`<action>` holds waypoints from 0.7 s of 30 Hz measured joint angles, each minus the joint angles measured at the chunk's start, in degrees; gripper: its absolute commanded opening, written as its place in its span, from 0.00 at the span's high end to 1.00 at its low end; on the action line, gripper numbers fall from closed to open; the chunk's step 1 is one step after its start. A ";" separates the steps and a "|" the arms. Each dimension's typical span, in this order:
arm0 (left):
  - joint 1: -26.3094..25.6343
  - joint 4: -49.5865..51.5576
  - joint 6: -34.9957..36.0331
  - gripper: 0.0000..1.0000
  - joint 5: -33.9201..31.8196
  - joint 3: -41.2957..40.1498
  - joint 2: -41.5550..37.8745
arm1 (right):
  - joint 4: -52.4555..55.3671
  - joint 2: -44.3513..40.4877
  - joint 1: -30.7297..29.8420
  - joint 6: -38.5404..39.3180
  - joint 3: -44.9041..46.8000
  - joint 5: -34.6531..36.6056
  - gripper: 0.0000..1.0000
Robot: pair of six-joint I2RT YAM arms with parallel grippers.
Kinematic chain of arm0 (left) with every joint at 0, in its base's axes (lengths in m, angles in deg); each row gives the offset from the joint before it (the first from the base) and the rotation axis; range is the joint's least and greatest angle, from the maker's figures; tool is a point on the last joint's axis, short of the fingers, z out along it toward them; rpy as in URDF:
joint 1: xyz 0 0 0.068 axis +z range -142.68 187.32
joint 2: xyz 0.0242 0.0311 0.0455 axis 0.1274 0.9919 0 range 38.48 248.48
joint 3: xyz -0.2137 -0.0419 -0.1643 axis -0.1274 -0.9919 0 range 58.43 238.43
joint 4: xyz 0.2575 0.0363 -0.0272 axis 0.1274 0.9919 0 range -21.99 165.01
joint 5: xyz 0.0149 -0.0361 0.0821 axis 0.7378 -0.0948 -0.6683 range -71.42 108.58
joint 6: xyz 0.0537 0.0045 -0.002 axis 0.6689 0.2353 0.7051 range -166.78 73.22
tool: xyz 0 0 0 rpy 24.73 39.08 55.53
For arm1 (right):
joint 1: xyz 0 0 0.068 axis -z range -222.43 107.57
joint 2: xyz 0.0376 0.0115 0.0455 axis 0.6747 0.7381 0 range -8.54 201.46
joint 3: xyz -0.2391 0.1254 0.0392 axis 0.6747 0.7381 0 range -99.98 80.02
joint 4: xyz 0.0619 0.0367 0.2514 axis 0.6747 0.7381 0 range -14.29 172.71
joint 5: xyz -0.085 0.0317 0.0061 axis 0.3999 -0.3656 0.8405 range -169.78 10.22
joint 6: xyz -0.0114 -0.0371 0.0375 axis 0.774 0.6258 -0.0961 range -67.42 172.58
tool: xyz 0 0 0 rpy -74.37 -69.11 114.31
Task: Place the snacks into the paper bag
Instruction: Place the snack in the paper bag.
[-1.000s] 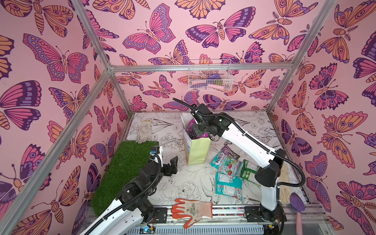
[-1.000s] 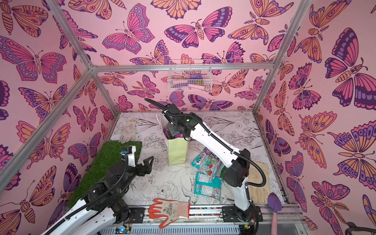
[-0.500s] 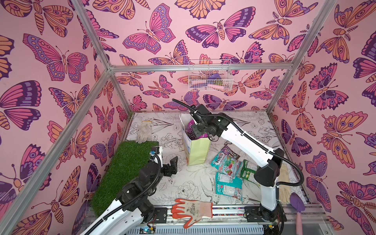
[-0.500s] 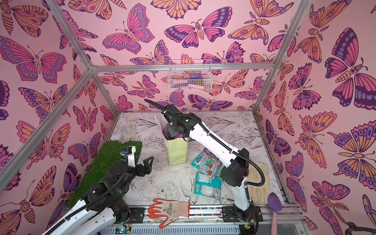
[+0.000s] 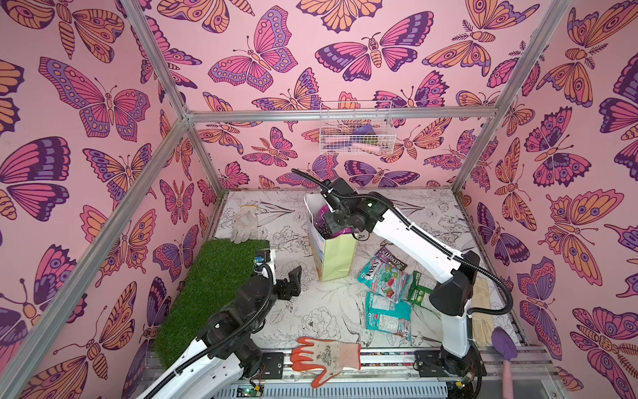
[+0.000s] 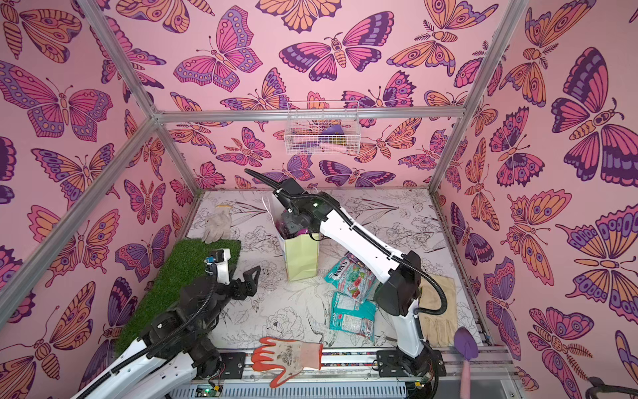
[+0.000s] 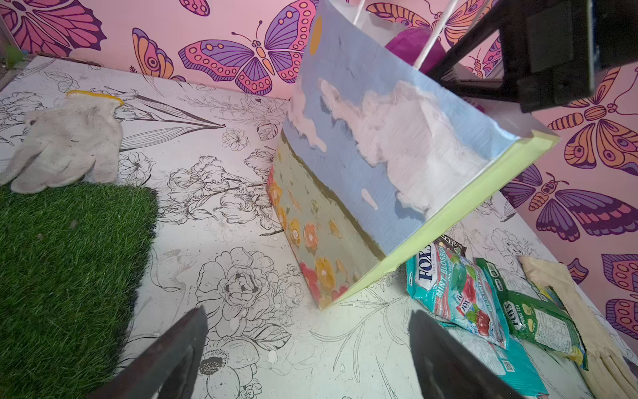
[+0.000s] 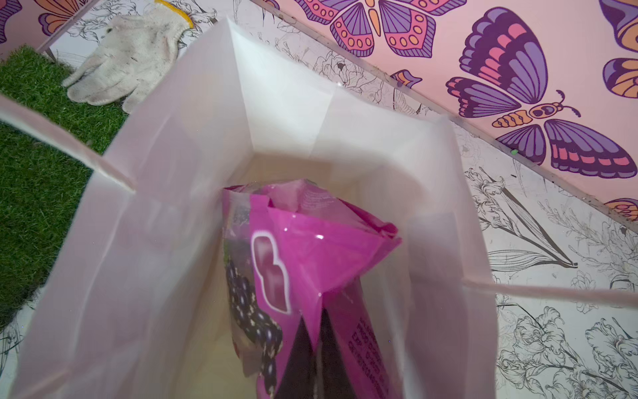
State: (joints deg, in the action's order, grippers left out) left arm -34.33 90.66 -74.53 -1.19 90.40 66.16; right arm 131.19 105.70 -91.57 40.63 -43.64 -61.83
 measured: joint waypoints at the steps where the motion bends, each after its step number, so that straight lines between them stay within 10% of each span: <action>1: 0.00 0.00 0.00 0.07 -0.02 0.00 0.00 | -0.02 0.00 0.00 -0.04 0.00 -0.04 0.93; 21: 0.00 0.00 -0.02 0.07 -0.04 -0.09 -0.26 | -1.75 0.00 0.00 -0.13 0.00 -0.04 0.83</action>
State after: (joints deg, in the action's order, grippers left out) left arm -34.33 90.66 -74.55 -1.24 90.31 65.90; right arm 129.44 105.70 -91.57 40.50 -43.64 -61.87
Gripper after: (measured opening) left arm 0.931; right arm 0.134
